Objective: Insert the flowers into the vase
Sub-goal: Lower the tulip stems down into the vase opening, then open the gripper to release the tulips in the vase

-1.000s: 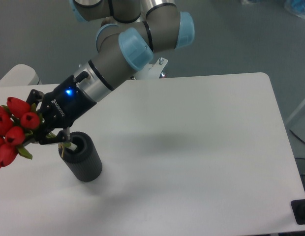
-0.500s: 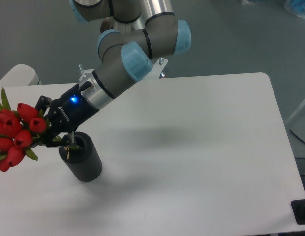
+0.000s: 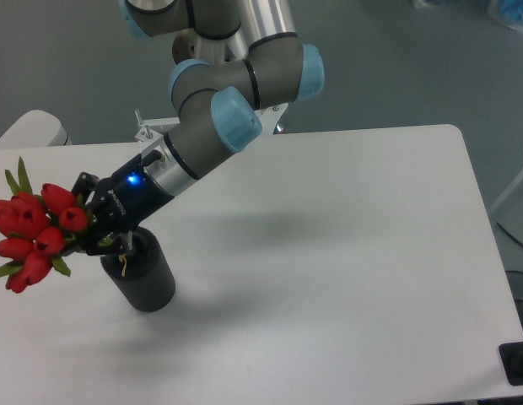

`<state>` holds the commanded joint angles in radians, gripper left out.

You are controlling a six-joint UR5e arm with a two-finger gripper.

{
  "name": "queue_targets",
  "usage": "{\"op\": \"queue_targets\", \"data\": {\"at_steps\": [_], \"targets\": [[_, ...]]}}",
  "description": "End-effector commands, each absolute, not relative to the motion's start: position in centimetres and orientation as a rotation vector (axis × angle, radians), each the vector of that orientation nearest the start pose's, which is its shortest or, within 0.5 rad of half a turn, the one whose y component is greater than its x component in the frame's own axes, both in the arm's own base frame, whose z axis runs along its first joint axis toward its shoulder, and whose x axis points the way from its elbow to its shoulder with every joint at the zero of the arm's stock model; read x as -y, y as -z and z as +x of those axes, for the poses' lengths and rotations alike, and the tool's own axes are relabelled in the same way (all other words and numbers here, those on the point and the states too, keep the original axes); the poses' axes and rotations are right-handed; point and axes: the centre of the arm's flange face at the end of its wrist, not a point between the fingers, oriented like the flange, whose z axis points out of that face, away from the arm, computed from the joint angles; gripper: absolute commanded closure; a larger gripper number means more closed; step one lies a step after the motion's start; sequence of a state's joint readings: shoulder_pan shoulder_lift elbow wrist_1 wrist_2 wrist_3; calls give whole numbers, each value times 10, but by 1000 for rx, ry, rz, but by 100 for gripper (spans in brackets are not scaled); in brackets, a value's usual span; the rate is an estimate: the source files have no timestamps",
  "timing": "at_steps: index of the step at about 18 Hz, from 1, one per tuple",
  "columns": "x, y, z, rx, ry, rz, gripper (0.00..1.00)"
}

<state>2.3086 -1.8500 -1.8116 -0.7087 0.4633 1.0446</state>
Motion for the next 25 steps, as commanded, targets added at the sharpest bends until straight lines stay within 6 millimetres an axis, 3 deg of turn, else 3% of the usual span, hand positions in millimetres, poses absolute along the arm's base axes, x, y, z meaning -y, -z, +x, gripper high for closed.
{"op": "queue_targets", "data": {"at_steps": [7, 17, 25], "targets": [[-559, -346, -216, -533, 525, -1983, 78], [-552, -332, -222, -503, 540, -1997, 72], [-553, -328, -228, -493, 542, -2001, 46]]}}
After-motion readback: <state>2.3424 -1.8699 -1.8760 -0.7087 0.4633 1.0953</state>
